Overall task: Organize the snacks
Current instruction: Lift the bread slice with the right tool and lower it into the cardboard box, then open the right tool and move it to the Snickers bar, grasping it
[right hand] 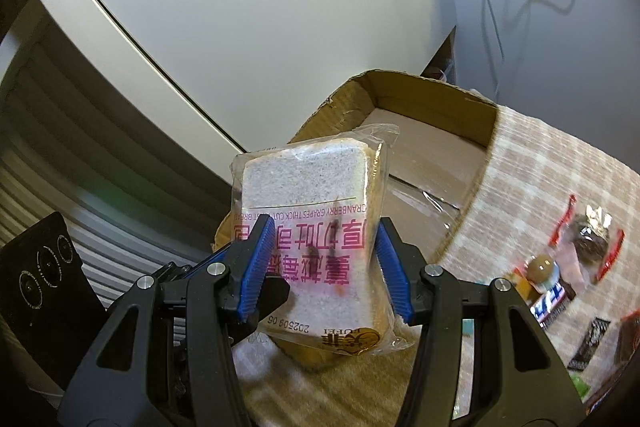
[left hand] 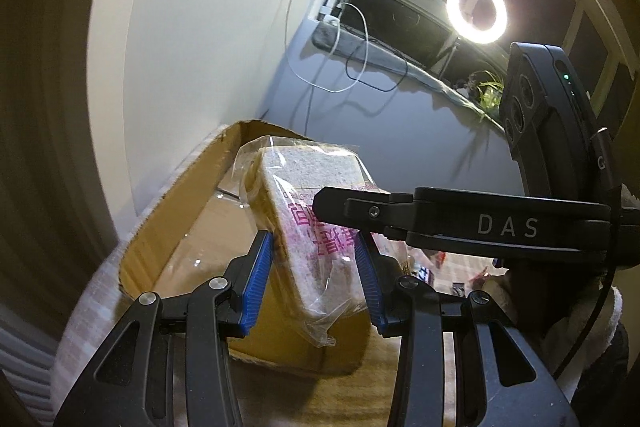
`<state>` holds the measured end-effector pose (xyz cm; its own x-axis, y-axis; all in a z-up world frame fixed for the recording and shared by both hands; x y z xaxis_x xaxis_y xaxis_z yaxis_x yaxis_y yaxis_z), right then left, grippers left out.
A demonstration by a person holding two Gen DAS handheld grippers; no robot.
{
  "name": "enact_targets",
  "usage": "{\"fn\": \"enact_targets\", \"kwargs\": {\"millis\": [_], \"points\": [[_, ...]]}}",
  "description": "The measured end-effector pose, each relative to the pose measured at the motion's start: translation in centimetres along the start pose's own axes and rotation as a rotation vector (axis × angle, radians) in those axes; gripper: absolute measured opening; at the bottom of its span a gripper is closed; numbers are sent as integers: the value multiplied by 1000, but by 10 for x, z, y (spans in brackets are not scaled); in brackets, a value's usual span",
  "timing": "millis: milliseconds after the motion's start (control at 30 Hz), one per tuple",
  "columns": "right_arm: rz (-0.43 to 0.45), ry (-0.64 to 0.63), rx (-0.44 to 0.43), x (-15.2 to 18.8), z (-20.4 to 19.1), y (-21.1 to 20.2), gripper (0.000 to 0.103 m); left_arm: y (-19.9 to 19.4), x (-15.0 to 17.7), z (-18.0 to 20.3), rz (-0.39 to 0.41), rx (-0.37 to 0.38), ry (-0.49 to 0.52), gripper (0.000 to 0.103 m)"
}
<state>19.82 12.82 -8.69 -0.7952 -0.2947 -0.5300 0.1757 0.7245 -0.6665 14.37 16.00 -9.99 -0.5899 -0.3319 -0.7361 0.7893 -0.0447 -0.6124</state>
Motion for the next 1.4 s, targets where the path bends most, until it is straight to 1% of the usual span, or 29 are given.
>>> {"fn": "enact_targets", "kwargs": {"millis": [433, 633, 1067, 1233, 1400], "points": [[-29, 9, -23, -10, 3, 28, 55, 11, -4, -14, -11, -24, -18, 40], [-24, 14, -12, -10, 6, 26, 55, 10, -7, -17, -5, -37, -17, 40], [20, 3, -8, -10, 3, 0, 55, -14, -8, -10, 26, -62, 15, 40], [42, -15, 2, -5, 2, -18, 55, -23, -4, 1, 28, -68, 39, 40], [74, -28, 15, 6, 7, -45, 55, -33, 6, 12, 15, -63, 54, 40]]}}
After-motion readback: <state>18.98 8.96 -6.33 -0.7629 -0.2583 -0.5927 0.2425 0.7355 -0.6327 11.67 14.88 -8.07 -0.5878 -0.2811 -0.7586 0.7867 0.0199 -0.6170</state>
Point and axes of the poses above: each gripper's, at about its wrist camera, not at the fingertips, and y roughly the way its jaws point, z to its right, x to its underside, the point moved 8 cm from there along y, roughly the way its jaws point, and after that the axes turned 9 degrees about -x, right-handed, at the moved point
